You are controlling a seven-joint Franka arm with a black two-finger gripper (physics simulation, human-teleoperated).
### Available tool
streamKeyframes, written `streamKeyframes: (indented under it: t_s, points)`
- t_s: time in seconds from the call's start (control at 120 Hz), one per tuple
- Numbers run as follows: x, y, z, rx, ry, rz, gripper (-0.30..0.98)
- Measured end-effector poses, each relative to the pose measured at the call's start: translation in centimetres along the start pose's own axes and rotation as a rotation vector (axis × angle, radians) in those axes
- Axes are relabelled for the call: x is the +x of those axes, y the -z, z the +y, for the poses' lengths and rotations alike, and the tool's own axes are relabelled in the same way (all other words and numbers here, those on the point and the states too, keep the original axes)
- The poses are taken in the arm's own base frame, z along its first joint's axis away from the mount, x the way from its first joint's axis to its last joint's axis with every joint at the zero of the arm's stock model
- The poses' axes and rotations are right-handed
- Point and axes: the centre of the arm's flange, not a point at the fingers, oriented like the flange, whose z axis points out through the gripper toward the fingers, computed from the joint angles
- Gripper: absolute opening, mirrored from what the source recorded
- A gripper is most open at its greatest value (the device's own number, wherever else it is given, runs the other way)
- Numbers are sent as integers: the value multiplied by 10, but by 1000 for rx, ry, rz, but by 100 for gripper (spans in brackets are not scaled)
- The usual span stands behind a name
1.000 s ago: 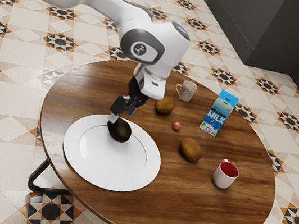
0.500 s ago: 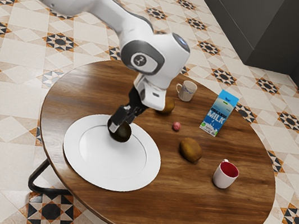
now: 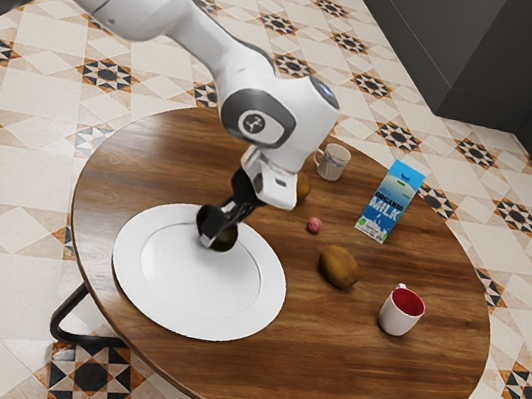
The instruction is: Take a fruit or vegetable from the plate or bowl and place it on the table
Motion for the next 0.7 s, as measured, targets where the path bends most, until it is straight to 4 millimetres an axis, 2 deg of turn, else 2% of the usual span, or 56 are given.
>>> streamKeyframes:
  t_s: [0.083,0.125,0.225,0.275,0.383,0.467,0.567,0.7]
  points:
    - [-2,8,3,9,11,3,33]
    - [-7,18,7,22,19,13,32]
    - [-26,68,15,68,52,65,31]
    - [-42,94,15,88,83,86,32]
    - [-77,124,0,99,163,92,32]
    - [-109,135,-22,95,254,77,32]
    - [-155,135,-55,71,388,59,32]
    - [-185,139,-77,90,512,11,32]
